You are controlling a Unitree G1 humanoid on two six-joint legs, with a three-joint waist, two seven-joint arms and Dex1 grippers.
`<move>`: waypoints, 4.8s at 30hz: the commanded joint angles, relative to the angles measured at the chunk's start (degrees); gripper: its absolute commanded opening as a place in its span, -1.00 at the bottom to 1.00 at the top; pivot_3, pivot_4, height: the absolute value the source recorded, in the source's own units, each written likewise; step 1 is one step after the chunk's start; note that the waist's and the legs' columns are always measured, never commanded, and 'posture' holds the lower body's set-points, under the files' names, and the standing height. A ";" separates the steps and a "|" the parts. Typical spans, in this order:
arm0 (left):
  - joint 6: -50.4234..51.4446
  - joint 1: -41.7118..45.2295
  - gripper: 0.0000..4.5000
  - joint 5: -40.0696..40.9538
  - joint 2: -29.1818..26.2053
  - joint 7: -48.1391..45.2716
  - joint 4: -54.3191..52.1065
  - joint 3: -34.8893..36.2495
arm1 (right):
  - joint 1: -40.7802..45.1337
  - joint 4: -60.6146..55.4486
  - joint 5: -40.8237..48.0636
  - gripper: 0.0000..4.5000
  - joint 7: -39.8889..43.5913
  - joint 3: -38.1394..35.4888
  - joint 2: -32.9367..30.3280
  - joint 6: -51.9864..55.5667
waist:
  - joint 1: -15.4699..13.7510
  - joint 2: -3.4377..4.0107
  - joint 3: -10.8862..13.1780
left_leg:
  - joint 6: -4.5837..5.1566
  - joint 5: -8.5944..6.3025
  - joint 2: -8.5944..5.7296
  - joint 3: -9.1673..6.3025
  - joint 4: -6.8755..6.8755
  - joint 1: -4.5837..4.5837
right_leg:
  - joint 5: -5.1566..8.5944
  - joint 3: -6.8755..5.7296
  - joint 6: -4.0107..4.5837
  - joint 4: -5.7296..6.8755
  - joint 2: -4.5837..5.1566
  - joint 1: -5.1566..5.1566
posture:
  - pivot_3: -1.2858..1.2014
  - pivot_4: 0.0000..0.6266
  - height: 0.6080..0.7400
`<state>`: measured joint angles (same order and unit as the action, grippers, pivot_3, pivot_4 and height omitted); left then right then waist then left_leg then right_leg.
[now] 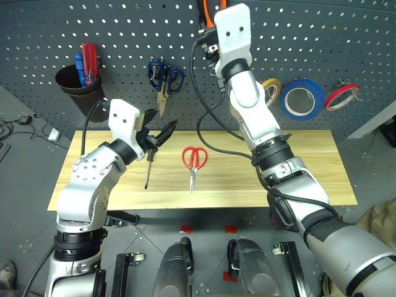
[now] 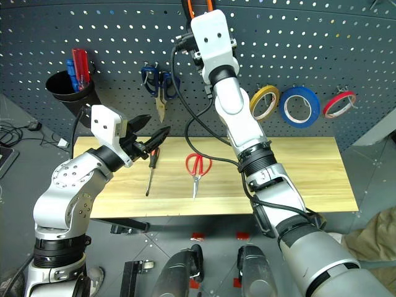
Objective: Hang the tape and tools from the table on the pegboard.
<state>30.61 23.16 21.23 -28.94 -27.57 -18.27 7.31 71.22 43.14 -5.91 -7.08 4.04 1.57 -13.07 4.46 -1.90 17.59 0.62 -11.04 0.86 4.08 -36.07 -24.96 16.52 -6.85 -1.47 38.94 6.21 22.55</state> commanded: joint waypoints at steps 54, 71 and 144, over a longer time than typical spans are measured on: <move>17.74 -1.27 0.99 -14.11 20.06 19.01 19.29 -13.64 | -56.10 -73.75 28.25 1.00 35.44 3.47 -21.71 60.29 | -1.13 0.11 0.68 | 0.32 -0.26 0.07 -0.21 0.00 0.07 | -0.02 -0.14 0.03 -0.16 -0.07 -0.20 | -0.15 -0.10 1.00; 15.20 6.96 0.64 -17.34 27.47 22.78 43.85 -11.84 | -55.48 -74.12 31.33 1.00 35.78 2.37 -23.55 61.54 | -1.15 0.08 0.40 | 0.32 -0.26 0.00 -0.22 -0.03 0.12 | -0.02 -0.18 0.02 -0.09 -0.02 -0.24 | -0.18 -0.09 1.00; -9.55 -2.90 0.68 -23.34 13.19 18.86 14.99 -2.95 | -45.55 -76.28 18.72 1.00 32.22 9.48 -17.43 44.76 | 0.75 0.01 -0.15 | 0.24 -0.26 0.06 -0.18 -0.07 0.11 | -0.03 -0.18 0.05 -0.09 -0.03 -0.25 | -0.21 -0.15 1.00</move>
<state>16.64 21.39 -4.52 -16.44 -8.52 -1.77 2.04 25.93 -31.40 12.53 26.45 13.24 -16.45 29.39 5.21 -1.90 17.44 0.86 -11.30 0.92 3.90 -36.14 -24.85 16.50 -7.02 -1.42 38.85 6.18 22.31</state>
